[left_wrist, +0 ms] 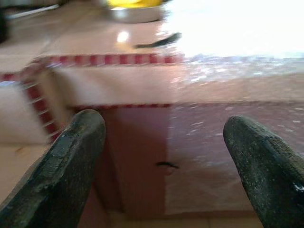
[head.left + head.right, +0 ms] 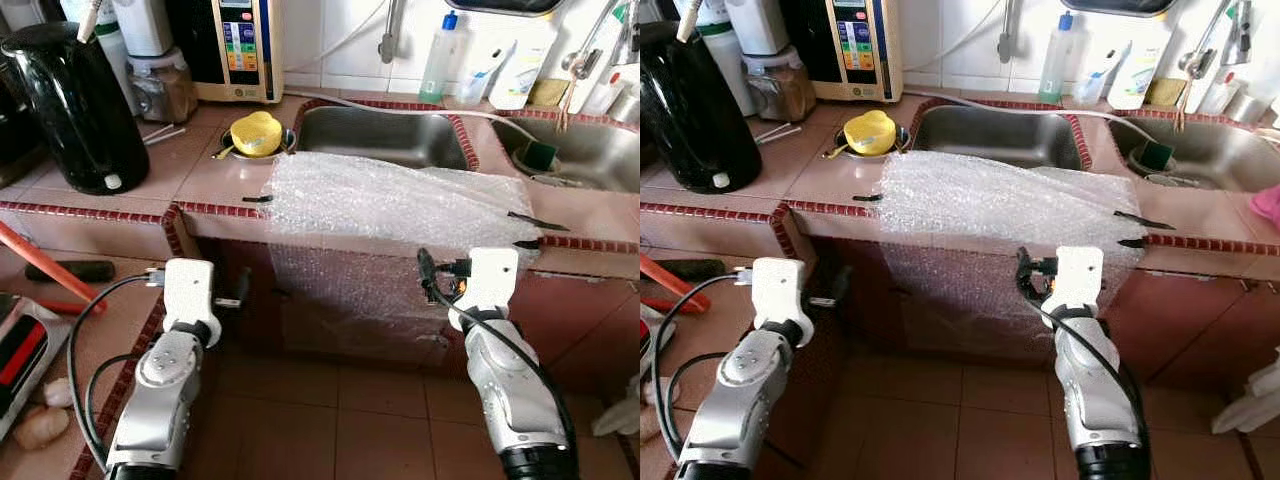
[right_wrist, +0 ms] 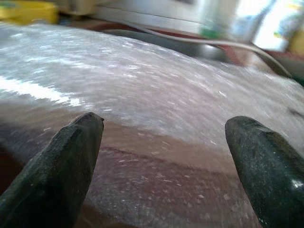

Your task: Kitchen organization

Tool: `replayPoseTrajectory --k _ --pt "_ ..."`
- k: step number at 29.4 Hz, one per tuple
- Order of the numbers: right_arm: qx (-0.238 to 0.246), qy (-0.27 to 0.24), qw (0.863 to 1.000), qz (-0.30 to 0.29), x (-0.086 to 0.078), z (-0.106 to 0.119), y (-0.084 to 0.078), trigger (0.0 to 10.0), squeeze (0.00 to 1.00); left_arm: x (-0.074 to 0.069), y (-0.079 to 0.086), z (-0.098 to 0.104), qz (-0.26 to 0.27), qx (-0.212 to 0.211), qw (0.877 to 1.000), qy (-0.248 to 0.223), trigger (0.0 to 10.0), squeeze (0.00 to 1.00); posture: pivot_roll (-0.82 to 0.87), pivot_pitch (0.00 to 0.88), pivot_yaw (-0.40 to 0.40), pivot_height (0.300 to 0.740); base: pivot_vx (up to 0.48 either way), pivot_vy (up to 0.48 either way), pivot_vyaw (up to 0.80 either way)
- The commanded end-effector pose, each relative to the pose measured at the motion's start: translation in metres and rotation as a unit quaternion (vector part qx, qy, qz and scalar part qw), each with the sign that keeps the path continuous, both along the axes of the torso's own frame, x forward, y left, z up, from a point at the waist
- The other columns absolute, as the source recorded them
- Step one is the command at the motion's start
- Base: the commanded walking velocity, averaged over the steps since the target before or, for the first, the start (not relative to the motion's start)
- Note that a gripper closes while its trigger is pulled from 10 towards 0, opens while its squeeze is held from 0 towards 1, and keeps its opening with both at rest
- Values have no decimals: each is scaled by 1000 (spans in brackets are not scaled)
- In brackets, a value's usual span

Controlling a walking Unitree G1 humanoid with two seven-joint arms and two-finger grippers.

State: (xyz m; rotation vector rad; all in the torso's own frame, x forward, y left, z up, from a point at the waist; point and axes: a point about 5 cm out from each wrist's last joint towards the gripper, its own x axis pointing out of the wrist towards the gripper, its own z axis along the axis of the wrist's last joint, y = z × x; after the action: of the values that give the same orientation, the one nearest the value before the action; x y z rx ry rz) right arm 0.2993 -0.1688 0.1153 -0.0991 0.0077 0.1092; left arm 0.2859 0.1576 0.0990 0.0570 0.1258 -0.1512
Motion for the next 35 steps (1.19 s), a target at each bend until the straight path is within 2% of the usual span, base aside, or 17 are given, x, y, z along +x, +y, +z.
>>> replayPoseTrajectory --k 1,4,6,8,10,12,15,21,24,25,27,29,31,35 --pt "-17 0 999 28 -3 5 4 10000 0 3 -6 3 -30 15 999 -11 10000 0 76 0 10 740 0 0 0" --pt "-27 -3 999 39 -5 7 4 10000 0 5 -11 6 -39 10 999 -19 10000 0 80 0 -15 740 0 0 0" --pt "0 20 1000 16 -7 -2 6 10000 0 10 -16 9 -43 5 999 -26 10000 0 104 0 -65 740 0 0 -203" --pt "0 27 1000 14 -9 -5 11 10000 0 11 -17 10 -47 7 999 -27 10000 0 114 0 -75 740 0 0 -512" --pt "-1 28 999 15 -11 -5 13 10000 0 11 -17 10 -48 9 998 -27 10000 0 116 0 -75 740 0 0 -619" --pt "9 38 999 38 -17 -9 27 10000 0 10 -17 9 -53 10 998 -29 10000 0 110 0 -46 740 0 0 -387" --pt "2 39 997 63 -22 -10 34 10000 0 6 -13 2 -47 4 999 -16 10000 0 98 0 -22 740 0 0 0" --pt "-1 34 998 45 -17 -12 25 10000 0 2 -9 -3 -45 9 999 -10 10000 0 95 0 -24 740 0 0 0" --pt "-2 18 999 30 -12 -9 26 10000 0 1 -10 -2 -44 13 999 -12 10000 0 100 0 -32 740 0 0 0" --pt "13 6 1000 10 -4 -5 29 10000 0 1 -12 -1 -51 35 998 -17 10000 0 112 0 -40 740 0 0 0" --pt "21 -6 1000 -5 1 0 32 10000 0 1 -13 -1 -55 43 997 -18 10000 0 116 0 -38 740 0 0 0" --pt "6 -36 999 -22 6 8 33 10000 0 0 -14 -4 -55 33 998 -8 10000 0 120 0 -22 740 0 0 0" --pt "19 -36 998 -39 8 8 31 10000 0 0 -15 -4 -61 37 997 -7 10000 0 115 0 -2 740 0 0 0" --pt "9 -38 997 -69 7 2 19 10000 0 5 -17 -4 -82 42 996 -1 10000 0 106 0 48 740 0 0 0"
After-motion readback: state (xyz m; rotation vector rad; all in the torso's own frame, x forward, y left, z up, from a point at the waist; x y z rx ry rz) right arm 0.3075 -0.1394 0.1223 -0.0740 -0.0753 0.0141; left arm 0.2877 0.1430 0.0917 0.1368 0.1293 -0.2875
